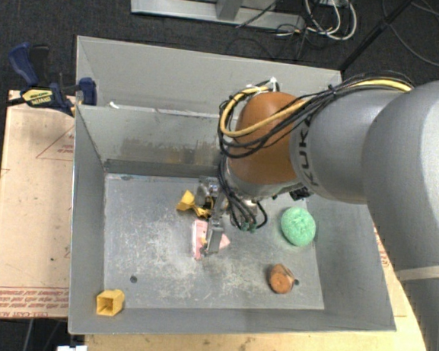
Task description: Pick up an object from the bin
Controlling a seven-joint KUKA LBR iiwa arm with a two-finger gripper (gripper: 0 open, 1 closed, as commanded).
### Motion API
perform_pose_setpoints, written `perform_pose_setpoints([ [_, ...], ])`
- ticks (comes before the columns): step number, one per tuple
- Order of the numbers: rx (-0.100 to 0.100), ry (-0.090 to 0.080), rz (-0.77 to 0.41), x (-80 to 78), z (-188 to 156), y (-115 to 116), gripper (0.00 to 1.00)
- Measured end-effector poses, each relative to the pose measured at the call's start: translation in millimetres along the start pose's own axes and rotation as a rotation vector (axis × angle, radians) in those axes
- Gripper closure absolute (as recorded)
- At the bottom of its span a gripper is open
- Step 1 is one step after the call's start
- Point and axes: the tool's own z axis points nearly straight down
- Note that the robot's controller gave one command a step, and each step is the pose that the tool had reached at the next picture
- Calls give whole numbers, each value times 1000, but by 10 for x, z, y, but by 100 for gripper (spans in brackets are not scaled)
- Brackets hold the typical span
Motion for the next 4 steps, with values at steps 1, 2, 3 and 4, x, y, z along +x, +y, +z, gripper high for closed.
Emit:
perform_pose_setpoints([
  [1, 4, -15, -106, -344, 98, 13, 100],
  [2, 4, -15, -106, -344, 98, 13, 100],
  [3, 7, 4, -113, -110, -620, 36, 100],
  [4, 7, 4, -113, -110, -620, 36, 0],
])
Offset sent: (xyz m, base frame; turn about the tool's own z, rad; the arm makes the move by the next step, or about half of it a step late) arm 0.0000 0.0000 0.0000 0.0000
